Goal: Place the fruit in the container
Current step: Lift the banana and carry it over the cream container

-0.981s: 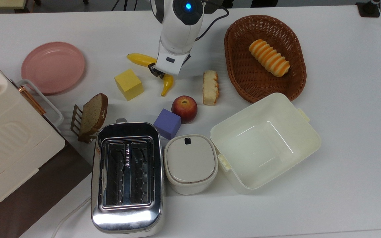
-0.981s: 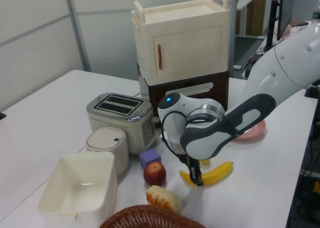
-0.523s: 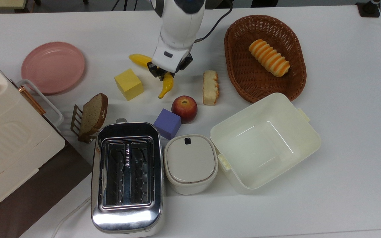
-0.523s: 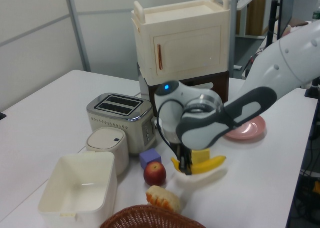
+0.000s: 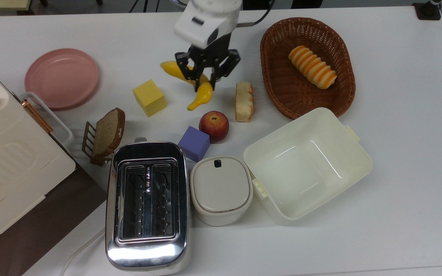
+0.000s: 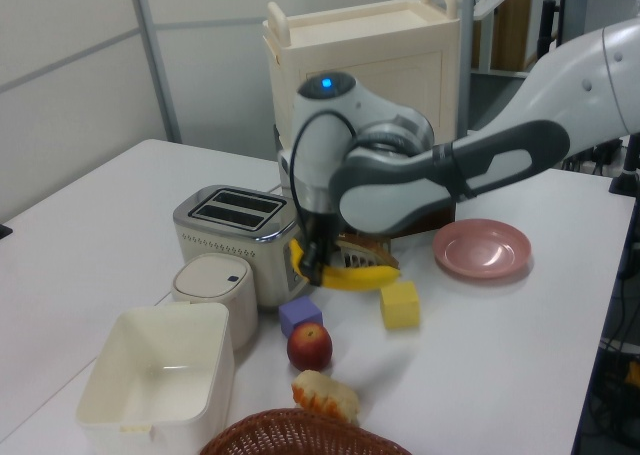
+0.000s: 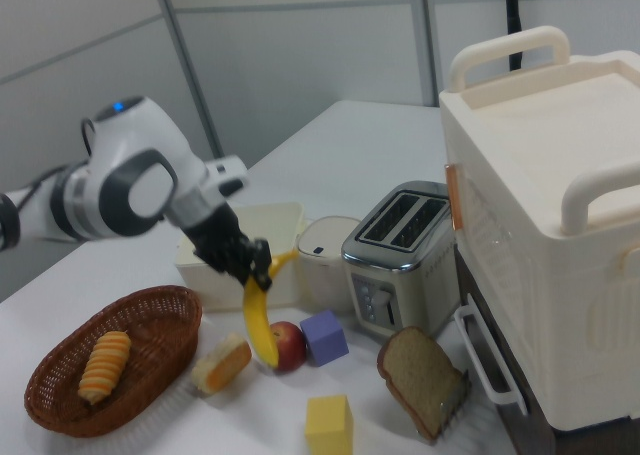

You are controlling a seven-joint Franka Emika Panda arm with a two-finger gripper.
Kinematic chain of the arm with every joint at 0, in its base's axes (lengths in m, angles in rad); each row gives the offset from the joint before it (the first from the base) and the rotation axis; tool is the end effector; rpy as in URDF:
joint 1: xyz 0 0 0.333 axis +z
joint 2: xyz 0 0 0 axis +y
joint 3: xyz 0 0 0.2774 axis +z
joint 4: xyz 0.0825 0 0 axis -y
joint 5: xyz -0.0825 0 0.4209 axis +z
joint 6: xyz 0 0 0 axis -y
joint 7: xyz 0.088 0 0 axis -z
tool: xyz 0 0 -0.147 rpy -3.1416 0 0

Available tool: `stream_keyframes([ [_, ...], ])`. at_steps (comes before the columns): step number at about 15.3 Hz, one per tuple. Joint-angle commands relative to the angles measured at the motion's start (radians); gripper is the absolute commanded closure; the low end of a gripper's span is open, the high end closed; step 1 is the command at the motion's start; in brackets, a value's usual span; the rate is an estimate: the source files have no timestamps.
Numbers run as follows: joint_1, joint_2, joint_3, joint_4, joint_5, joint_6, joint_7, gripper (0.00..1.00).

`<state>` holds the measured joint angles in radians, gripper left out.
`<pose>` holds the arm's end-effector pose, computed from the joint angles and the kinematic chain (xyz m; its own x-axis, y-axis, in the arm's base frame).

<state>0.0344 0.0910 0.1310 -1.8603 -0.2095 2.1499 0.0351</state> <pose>0.6386 0.0897 0.3971 0.9519 0.2366 0.1945 0.2037 -0.9633 0.1748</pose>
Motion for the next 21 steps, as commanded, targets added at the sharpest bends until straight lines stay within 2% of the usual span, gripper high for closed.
stream_keyframes([
  [1,0.006,0.035,0.047,0.122,0.016,0.008,0.101,0.98],
  [4,0.034,0.102,0.078,0.205,0.013,0.08,0.17,0.98],
  [7,0.079,0.174,0.078,0.252,-0.01,0.179,0.254,0.98],
  [11,0.09,0.231,0.078,0.302,-0.03,0.246,0.299,0.98],
  [13,0.091,0.234,0.076,0.303,-0.036,0.307,0.319,0.98],
  [21,0.098,0.234,0.076,0.328,-0.051,0.35,0.357,0.98],
])
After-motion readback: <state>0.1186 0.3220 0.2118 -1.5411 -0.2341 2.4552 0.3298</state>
